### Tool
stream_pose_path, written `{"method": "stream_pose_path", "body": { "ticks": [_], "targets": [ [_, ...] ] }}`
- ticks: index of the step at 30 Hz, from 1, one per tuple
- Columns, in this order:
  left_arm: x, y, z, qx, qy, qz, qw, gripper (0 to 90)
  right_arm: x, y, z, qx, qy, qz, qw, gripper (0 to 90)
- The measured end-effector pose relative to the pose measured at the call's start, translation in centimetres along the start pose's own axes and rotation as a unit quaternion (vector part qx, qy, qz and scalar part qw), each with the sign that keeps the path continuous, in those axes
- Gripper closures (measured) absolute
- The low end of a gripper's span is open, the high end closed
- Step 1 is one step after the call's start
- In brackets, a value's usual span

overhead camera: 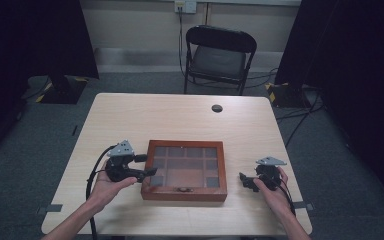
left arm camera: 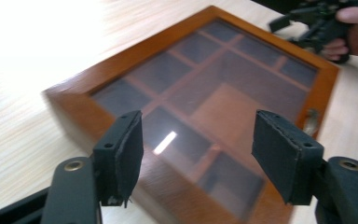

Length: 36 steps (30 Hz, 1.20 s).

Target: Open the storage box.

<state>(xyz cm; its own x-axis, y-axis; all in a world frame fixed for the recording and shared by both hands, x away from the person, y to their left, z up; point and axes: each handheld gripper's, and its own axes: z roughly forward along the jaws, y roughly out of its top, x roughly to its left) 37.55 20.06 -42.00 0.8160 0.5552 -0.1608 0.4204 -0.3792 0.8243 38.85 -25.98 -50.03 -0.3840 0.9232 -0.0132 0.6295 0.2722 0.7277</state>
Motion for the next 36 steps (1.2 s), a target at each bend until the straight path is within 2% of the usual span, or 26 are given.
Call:
{"method": "stream_pose_path", "body": {
  "ticks": [1, 3, 12, 15, 17, 21, 22, 23, 24, 25, 26, 28, 31, 36],
  "targets": [
    [-0.2, 0.1, 0.1, 0.007, -0.006, 0.002, 1.0000, 36.7, 0.0, 0.0, 0.0, 0.000, 0.000, 0.000, 1.0000, 9.5],
    [-0.8, 0.3, 0.3, 0.003, -0.013, 0.007, 0.9999, 36.8, 0.0, 0.0, 0.0, 0.000, 0.000, 0.000, 1.0000, 9.4],
    [-2.9, 1.7, 1.7, 0.013, -0.054, 0.023, 0.9982, 39.3, 0.1, 0.0, 0.0, 0.000, -0.003, 0.004, 1.0000, 9.5],
    [-3.8, 2.3, 2.4, 0.021, -0.071, 0.036, 0.9966, 40.7, 0.1, 0.0, 0.0, 0.000, -0.003, 0.004, 1.0000, 9.5],
    [-4.2, 2.8, 2.9, 0.025, -0.094, 0.033, 0.9947, 42.8, 0.1, 0.0, 0.0, 0.000, -0.003, 0.004, 1.0000, 9.5],
    [-5.0, 3.2, 3.7, 0.028, -0.115, 0.037, 0.9923, 49.0, 0.1, 0.0, 0.0, 0.000, -0.003, 0.004, 1.0000, 9.4],
    [-5.1, 3.2, 4.0, 0.034, -0.120, 0.043, 0.9912, 49.8, 0.1, 0.0, 0.0, 0.000, -0.003, 0.004, 1.0000, 9.5],
    [-5.3, 3.1, 4.2, 0.039, -0.117, 0.049, 0.9911, 54.0, 0.1, 0.0, 0.0, 0.000, -0.003, 0.004, 1.0000, 9.5],
    [-5.4, 3.0, 4.4, 0.041, -0.119, 0.050, 0.9909, 54.0, 0.1, 0.0, 0.0, 0.000, -0.003, 0.004, 1.0000, 9.5],
    [-5.4, 2.9, 4.6, 0.042, -0.131, 0.045, 0.9895, 57.1, 0.1, 0.0, 0.0, 0.000, -0.004, 0.004, 1.0000, 9.5],
    [-5.5, 2.8, 4.7, 0.044, -0.131, 0.046, 0.9893, 61.2, 0.1, 0.0, 0.0, 0.000, -0.004, 0.004, 1.0000, 9.5],
    [-5.5, 2.6, 4.9, 0.048, -0.132, 0.058, 0.9884, 63.9, 0.1, 0.0, 0.0, 0.000, -0.004, 0.004, 1.0000, 9.5],
    [-5.4, 2.3, 5.1, 0.051, -0.132, 0.060, 0.9881, 69.2, 0.1, 0.0, 0.0, 0.000, -0.004, 0.004, 1.0000, 9.5],
    [-5.5, 2.0, 5.9, 0.066, -0.143, 0.065, 0.9853, 74.7, 0.1, 0.0, 0.0, 0.000, -0.003, 0.004, 1.0000, 9.5]
  ]
}}
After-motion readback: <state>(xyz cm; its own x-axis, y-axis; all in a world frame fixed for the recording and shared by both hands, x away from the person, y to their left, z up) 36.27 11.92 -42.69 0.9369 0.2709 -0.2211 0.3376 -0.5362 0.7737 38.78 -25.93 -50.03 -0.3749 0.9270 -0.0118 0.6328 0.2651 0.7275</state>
